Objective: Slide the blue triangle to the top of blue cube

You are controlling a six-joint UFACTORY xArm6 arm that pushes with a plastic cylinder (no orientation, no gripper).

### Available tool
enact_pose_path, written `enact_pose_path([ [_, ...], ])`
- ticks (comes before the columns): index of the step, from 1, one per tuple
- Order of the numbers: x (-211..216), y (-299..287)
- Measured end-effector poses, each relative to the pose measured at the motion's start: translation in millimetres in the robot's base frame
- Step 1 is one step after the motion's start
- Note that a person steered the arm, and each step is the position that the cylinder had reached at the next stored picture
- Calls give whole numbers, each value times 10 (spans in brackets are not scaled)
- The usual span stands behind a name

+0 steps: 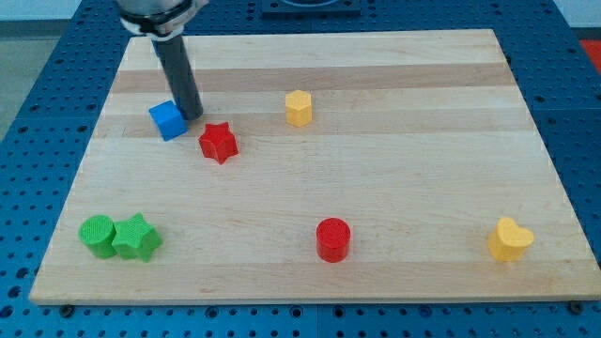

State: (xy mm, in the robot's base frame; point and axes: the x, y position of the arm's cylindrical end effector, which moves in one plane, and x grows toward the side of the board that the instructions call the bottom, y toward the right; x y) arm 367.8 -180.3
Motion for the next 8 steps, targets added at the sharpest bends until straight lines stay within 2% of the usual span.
enact_pose_path([
  [2,135,-370],
  [3,-76,-152],
  [5,-987,275],
  [6,-1502,305],
  [7,-1763,276],
  [8,-1766,259],
])
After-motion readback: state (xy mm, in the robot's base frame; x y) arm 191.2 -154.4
